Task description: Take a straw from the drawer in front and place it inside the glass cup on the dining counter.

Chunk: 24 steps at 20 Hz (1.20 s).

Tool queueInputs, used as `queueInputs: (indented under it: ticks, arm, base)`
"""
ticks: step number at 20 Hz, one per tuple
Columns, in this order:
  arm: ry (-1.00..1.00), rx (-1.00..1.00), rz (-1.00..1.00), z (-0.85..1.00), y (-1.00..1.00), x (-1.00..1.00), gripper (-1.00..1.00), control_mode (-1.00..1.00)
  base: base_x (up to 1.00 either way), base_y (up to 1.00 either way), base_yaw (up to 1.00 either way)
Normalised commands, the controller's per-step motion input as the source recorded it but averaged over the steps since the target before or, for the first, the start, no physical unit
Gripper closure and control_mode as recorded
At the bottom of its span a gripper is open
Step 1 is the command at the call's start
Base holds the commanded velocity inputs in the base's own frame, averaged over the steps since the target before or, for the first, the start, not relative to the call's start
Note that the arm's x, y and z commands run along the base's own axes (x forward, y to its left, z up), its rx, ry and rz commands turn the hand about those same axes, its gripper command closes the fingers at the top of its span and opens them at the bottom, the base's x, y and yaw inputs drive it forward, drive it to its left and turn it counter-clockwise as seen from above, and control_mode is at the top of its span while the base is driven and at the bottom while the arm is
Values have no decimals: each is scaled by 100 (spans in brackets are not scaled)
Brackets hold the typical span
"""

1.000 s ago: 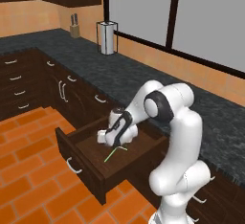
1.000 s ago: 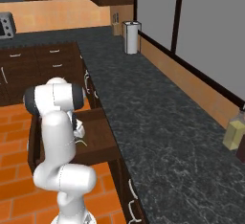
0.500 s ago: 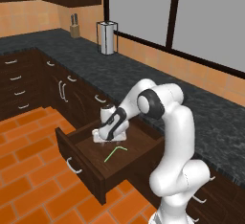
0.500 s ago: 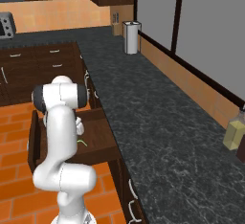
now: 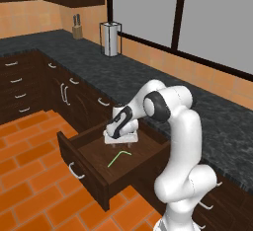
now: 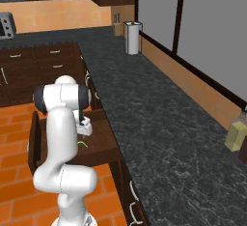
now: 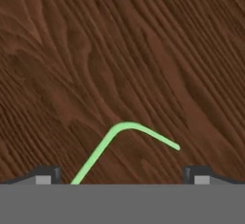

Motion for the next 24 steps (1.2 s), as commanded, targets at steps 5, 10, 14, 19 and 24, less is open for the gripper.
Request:
queueInputs:
  ticks: [5, 10, 14, 19, 24]
  arm:
    - [3, 5, -14, -6, 0, 4, -100, -100]
    - [5, 0, -16, -29, 0, 13, -100, -100]
    - [3, 0, -14, -24, 3, 21, -100, -100]
    - [2, 0, -13, -20, 6, 8, -100, -100]
    - [1, 0, -12, -18, 2, 0, -100, -100]
  base:
    - [0, 0, 0]
    - [0, 0, 0]
    - [0, 0, 0]
    - [0, 0, 0]
    - [0, 0, 0]
